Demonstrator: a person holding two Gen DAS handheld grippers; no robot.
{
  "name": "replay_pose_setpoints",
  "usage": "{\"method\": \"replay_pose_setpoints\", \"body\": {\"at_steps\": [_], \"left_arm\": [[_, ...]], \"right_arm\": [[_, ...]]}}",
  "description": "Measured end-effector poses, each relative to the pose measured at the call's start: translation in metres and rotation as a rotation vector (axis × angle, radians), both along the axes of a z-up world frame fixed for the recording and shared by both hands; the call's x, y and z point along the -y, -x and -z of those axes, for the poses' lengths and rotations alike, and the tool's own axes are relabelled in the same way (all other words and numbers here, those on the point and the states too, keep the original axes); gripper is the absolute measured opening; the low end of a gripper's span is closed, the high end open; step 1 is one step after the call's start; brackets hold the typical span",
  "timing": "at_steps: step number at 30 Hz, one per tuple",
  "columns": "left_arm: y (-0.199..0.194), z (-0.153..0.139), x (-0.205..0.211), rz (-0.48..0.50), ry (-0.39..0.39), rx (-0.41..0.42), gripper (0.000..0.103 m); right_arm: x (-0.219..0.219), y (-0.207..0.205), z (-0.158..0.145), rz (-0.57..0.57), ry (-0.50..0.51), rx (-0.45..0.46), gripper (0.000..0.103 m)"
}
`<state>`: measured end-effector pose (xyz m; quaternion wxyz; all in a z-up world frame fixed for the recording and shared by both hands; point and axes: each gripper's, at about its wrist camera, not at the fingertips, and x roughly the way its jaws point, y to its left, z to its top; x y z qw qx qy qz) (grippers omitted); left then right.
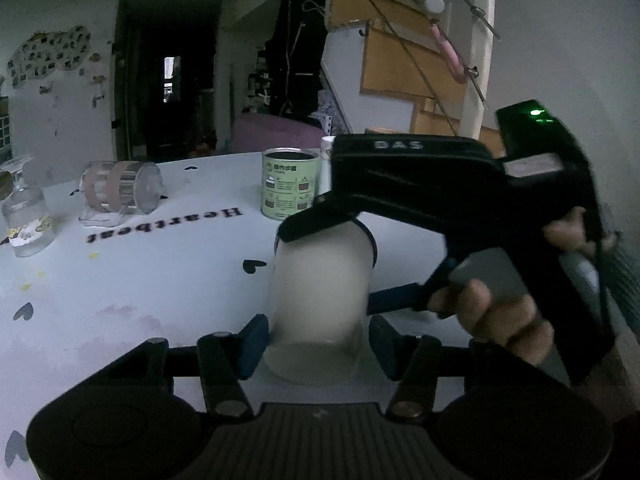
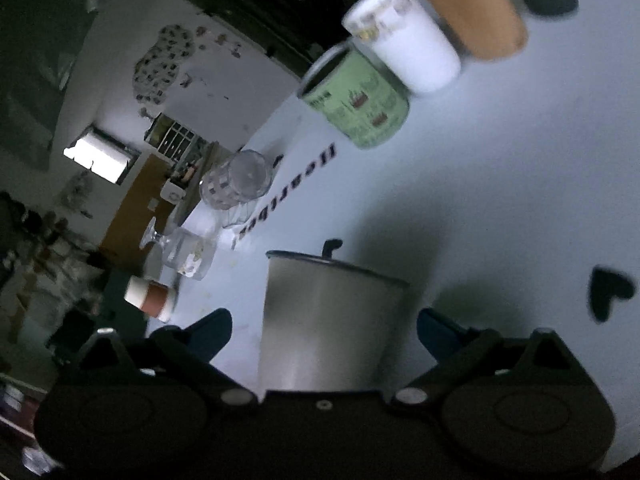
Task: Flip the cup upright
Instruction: 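Lift the cream cup with the left gripper while the right gripper grasps its rim, then carry the cream cup upright with the right gripper beside the dark grey cup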
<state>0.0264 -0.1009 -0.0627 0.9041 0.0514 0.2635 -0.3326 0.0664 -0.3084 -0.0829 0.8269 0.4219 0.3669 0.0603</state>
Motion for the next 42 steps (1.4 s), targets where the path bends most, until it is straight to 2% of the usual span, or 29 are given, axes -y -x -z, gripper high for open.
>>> {"method": "replay_pose_setpoints", "body": {"at_steps": [4,6,7,8,10,15,22,24,28,33,42], "left_arm": [[0.0,0.001,-0.001,0.007,-0.003,-0.004,0.049],[0.001,0.001,-0.001,0.007,-0.006,-0.003,0.049],[0.0,0.001,-0.001,0.006,-0.006,-0.003,0.049],[0.0,0.001,-0.001,0.008,-0.003,-0.005,0.049],[0.0,0.001,-0.001,0.014,0.0,-0.006,0.05],[-0.002,0.005,0.004,0.025,-0.001,-0.011,0.05],[-0.006,0.014,0.01,0.019,-0.018,-0.043,0.05],[-0.008,0.016,0.01,0.015,-0.018,-0.054,0.05],[-0.009,0.016,0.007,0.0,-0.004,-0.063,0.05],[-0.012,0.015,0.0,-0.037,0.002,-0.059,0.051],[-0.017,0.015,-0.003,-0.071,0.012,-0.061,0.051]], "right_arm": [[0.0,-0.006,0.003,0.014,-0.025,0.006,0.095],[0.001,-0.01,0.004,0.017,-0.018,0.01,0.089],[0.001,-0.011,0.003,0.018,-0.01,0.005,0.081],[0.002,-0.011,0.003,0.014,0.0,0.002,0.077],[0.003,-0.009,0.001,0.007,0.022,0.019,0.077],[-0.008,0.005,-0.026,-0.038,0.202,0.15,0.077],[-0.044,0.029,-0.057,-0.189,0.559,0.284,0.076],[-0.053,0.033,-0.059,-0.22,0.625,0.306,0.076],[-0.055,0.039,-0.058,-0.237,0.676,0.337,0.075],[-0.042,0.036,-0.057,-0.158,0.807,0.337,0.075],[0.044,0.012,-0.057,0.086,0.981,0.278,0.075]]}}
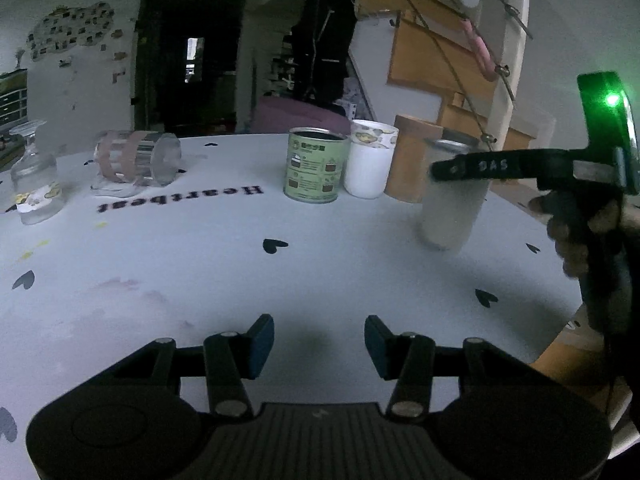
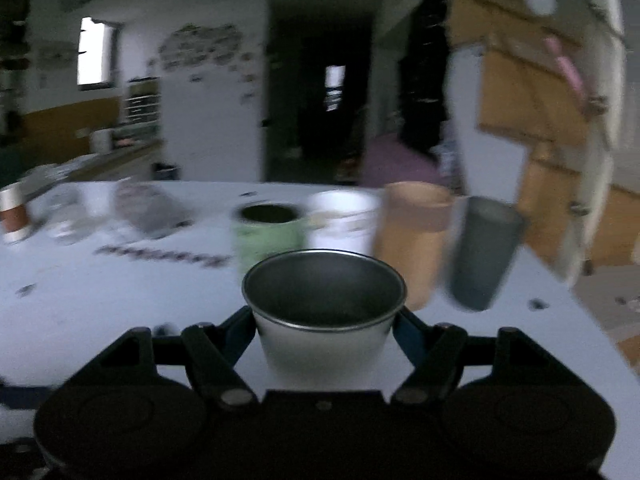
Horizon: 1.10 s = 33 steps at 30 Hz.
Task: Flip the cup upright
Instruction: 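Carry the cream cup upright with the right gripper beside the dark grey cup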
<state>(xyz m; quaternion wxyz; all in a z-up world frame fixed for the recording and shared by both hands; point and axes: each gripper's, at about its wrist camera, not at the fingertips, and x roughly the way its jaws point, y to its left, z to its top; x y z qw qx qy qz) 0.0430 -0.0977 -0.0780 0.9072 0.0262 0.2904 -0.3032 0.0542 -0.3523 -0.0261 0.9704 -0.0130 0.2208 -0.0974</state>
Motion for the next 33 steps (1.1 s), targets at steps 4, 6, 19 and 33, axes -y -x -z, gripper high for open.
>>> {"method": "replay_pose_setpoints", "body": {"at_steps": [4,6,19,33], "left_arm": [[-0.002,0.0,-0.001,-0.011,-0.002,0.002,0.051],[-0.002,0.0,-0.002,-0.016,-0.002,0.004,0.051],[-0.004,0.0,-0.002,-0.036,-0.003,0.005,0.052],[-0.005,-0.012,-0.006,-0.065,0.009,0.043,0.057]], "right_arm": [[0.044,-0.007,0.0,0.109,0.008,0.034,0.075],[0.063,-0.011,0.001,0.161,0.004,0.039,0.075],[0.108,-0.016,0.014,0.258,-0.027,0.052,0.076],[0.093,0.015,0.0,0.247,-0.118,0.076,0.09]]}}
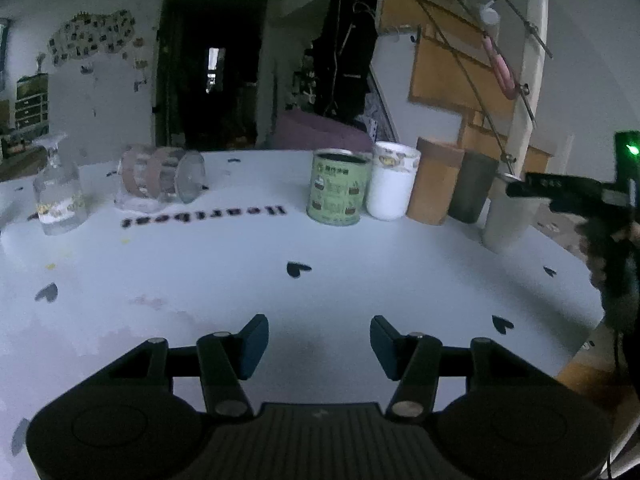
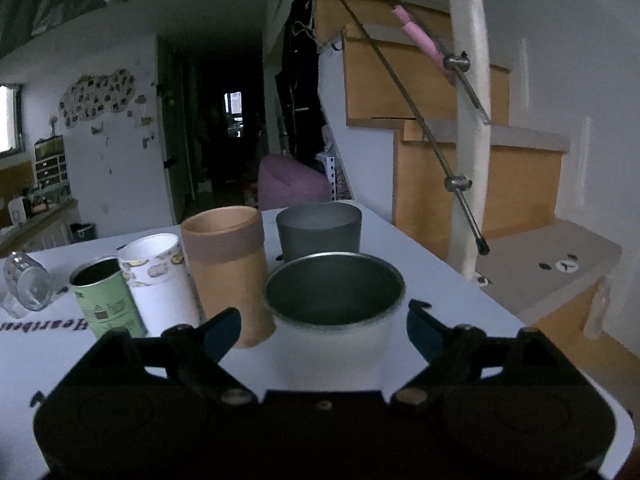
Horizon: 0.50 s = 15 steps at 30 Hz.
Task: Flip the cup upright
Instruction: 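Carry the cream cup upright with the right gripper beside the dark grey cup, then set the cream cup down upright and open the right gripper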
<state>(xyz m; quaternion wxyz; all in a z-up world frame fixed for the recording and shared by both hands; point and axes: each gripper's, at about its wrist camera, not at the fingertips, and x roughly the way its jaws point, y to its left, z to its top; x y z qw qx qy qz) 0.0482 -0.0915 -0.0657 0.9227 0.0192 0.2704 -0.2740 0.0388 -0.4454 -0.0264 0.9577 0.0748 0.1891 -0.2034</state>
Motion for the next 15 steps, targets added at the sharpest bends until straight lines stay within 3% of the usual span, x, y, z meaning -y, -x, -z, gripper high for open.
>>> {"method": "replay_pose_setpoints", "body": {"at_steps": [11,15], "left_arm": [[0.004,-0.028,-0.002,-0.035,0.015,0.064,0.058],[0.009,-0.036,-0.003,-0.051,0.018,0.088,0.065]], "right_arm": [[-0.046,0.06,-0.025,0.002,0.018,0.067,0.093],[-0.062,0.078,-0.028,-0.009,0.01,0.074,0.094]]}}
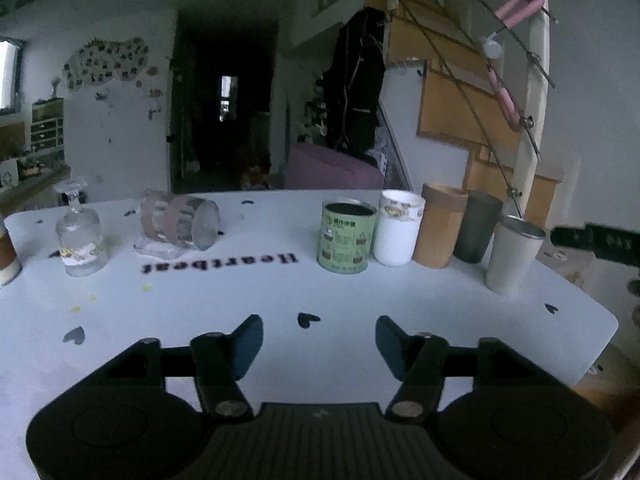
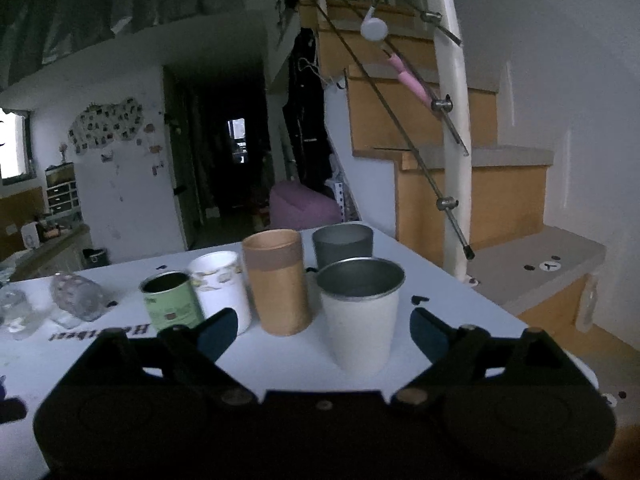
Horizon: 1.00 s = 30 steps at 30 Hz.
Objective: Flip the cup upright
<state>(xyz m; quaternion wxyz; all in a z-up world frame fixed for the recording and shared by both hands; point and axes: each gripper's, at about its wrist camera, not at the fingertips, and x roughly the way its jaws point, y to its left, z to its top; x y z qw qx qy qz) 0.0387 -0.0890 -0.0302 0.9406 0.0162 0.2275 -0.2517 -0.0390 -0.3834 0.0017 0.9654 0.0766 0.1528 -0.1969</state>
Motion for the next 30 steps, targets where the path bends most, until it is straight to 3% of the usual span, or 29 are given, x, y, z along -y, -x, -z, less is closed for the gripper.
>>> {"method": "replay_pose_setpoints", "body": {"at_steps": [6,11,16,30], "left_arm": [[0.007,-0.007,-0.002,-0.022,0.005,0.024,0.075],[0.01,-0.009,-0.004,-0.057,0.002,0.041,0.092],[0.012,-0.013,-0.008,-0.094,0.006,0.052,0.1],[0.021,-0.016,-0.003,-0.113,-0.034,0.08,0.103]], "right_arm": [[-0.021,0.019,0.003,0.011,0.03,-0.017,0.097],[-0.034,0.031,0.003,-0.002,0.041,-0.011,0.103],[-0.043,0.039,0.003,-0.021,0.039,-0.007,0.103],[-0.06,0.046,0.01,-0.043,0.056,-0.029,0.103]]}}
